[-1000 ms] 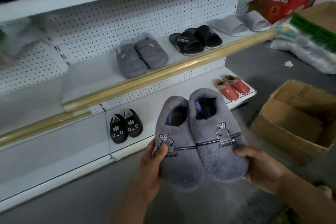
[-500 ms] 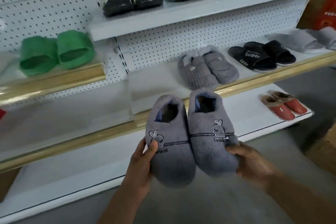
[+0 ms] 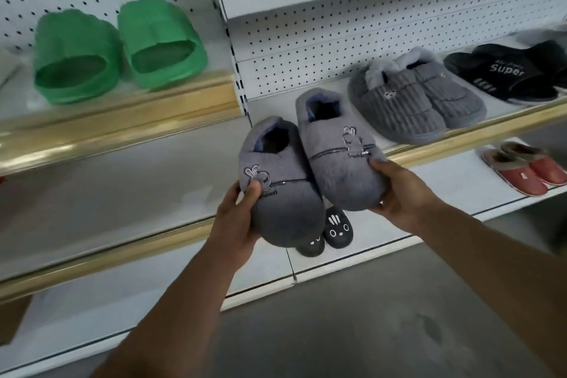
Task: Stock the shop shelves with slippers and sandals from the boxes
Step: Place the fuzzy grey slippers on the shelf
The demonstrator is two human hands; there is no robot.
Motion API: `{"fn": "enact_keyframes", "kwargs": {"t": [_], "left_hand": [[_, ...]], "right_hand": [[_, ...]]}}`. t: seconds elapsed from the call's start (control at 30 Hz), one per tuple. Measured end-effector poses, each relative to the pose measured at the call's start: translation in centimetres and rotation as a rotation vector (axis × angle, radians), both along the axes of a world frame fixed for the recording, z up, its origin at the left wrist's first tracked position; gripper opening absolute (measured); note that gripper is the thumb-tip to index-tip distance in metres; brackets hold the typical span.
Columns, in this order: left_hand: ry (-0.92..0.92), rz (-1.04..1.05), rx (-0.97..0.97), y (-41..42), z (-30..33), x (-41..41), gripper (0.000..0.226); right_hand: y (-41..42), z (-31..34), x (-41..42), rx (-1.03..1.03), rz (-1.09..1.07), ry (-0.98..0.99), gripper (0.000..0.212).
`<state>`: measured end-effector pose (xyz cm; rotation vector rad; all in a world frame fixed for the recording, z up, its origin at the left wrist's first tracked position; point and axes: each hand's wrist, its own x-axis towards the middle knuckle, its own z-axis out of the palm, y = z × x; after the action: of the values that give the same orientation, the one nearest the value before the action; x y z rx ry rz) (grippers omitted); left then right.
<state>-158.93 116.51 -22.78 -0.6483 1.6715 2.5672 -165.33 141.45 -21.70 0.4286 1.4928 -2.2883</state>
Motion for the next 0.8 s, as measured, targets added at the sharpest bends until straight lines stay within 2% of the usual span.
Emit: {"fn": "enact_keyframes", "kwargs": {"t": [0.07, 0.17, 0.23, 0.33, 0.4, 0.5, 0.6, 0.7, 0.8], "left_hand": [[-0.04, 0.024, -0.002, -0.5, -0.8, -2.4, 0.038], [-0.1, 0.049, 0.032, -0.9, -1.6, -5.5, 0.04], [-0.106, 0.031, 0.011, -1.1, -2.0, -6.8, 0.041], [-0.102, 0.012, -0.008, -1.7, -2.2, -7.9, 0.063], [-0.077, 0.021, 0.006, -2.2, -2.6, -8.5, 0.065], [-0.064, 0.045, 0.007, -2.5, -3.0, -9.2, 0.057], [-0.048, 0.075, -0.006, -2.3, -3.0, -9.7, 0.06], [-0.086, 0.186, -0.055, -1.7, -2.6, -10.6, 0.066], [-0.124, 0.281, -0.138, -0.7, -2.3, -11.9, 0.061]], "right_hand": [[-1.5, 0.4, -2.2, 0.096, -0.029, -0.03, 0.024], [-2.7, -0.3, -4.5, 0.292, -0.06, -0.074, 0.039], [-3.0, -1.2, -5.3, 0.389, -0.097, -0.033, 0.045], [-3.1, -2.3, -6.3, 0.414, -0.187, 0.037, 0.046], [-3.3, -2.5, -6.9, 0.423, -0.241, 0.061, 0.048], [-4.1, -2.7, -7.7, 0.475, -0.25, 0.117, 0.041], [-4.8, -2.6, -8.1, 0.567, -0.223, 0.149, 0.034], [-5.3, -2.5, -8.2, 0.607, -0.201, 0.158, 0.028], [-5.4, -2.0, -7.7, 0.665, -0.155, 0.172, 0.021]]}}
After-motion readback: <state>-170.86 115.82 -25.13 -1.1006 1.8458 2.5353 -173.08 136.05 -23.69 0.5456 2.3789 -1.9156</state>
